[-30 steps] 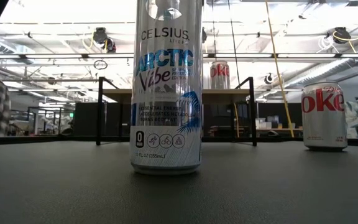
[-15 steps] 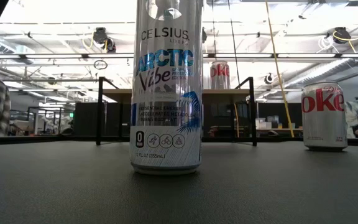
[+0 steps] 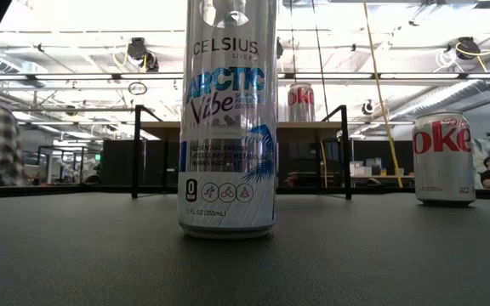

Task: Place canned beverage on shelf
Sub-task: Put the top right white and black soda can on the shelf

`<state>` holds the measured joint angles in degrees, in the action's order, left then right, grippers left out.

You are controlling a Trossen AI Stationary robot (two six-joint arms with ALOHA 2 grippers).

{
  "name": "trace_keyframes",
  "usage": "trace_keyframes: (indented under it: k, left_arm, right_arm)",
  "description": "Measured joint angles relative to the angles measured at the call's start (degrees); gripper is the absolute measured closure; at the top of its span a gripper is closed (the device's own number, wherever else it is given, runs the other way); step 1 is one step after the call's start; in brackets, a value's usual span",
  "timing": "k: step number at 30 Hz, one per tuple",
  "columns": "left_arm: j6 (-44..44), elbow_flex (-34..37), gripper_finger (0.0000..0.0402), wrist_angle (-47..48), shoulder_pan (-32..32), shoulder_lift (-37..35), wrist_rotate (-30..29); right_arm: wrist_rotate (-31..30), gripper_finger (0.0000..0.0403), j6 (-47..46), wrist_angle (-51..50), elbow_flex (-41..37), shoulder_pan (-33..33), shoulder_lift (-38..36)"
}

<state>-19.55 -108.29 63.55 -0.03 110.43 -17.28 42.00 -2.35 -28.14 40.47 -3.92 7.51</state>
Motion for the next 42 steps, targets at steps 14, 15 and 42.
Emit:
trace_keyframes:
  k: [14,15,42]
  left_arm:
    - [-2.4,0.0,0.0069,0.4,0.1,0.0,-0.5]
    - [-2.1,0.0,0.006,0.4,0.1,0.0,-0.7]
    - [-2.5,0.0,0.0035,-4.6,1.5,0.0,-0.5]
  right_arm:
    - [0.0,0.0057,0.0,0.0,0.0,0.0,0.0]
    - [0.0,0.0057,0.0,0.0,0.0,0.0,0.0]
    - [0.0,0.0057,0.0,-0.1,0.0,0.0,0.0]
